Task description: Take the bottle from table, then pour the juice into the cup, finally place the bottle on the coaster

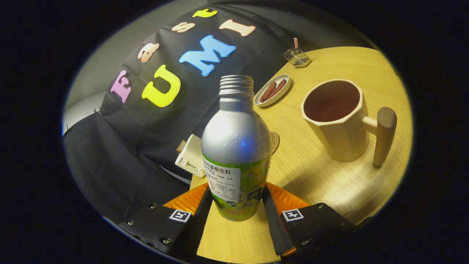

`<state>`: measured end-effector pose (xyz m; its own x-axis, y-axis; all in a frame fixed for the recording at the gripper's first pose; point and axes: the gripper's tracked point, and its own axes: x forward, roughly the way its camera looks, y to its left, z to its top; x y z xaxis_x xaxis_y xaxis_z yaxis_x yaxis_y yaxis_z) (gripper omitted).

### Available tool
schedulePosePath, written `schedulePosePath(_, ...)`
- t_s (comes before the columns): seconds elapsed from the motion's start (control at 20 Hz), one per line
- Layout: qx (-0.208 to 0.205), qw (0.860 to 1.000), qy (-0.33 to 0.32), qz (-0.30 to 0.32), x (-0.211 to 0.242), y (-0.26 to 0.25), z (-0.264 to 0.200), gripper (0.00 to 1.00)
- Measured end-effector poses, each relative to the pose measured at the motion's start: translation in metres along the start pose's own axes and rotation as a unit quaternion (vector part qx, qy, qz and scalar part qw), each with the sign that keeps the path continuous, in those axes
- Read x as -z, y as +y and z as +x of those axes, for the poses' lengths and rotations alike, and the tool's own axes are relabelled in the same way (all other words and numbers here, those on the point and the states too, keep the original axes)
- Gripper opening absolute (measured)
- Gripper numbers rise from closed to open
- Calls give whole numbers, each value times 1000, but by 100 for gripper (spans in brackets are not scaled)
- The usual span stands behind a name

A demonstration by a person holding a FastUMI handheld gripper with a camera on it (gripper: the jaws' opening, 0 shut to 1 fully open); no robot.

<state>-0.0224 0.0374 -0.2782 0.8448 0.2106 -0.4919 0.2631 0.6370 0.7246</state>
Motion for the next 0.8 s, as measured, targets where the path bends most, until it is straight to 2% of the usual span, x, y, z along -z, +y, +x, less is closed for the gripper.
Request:
schedulePosePath(0.45,-15,996,6,84,-8,-2,7,75)
schedulePosePath(0.8,-30,987,3,159,-13,5,2,75)
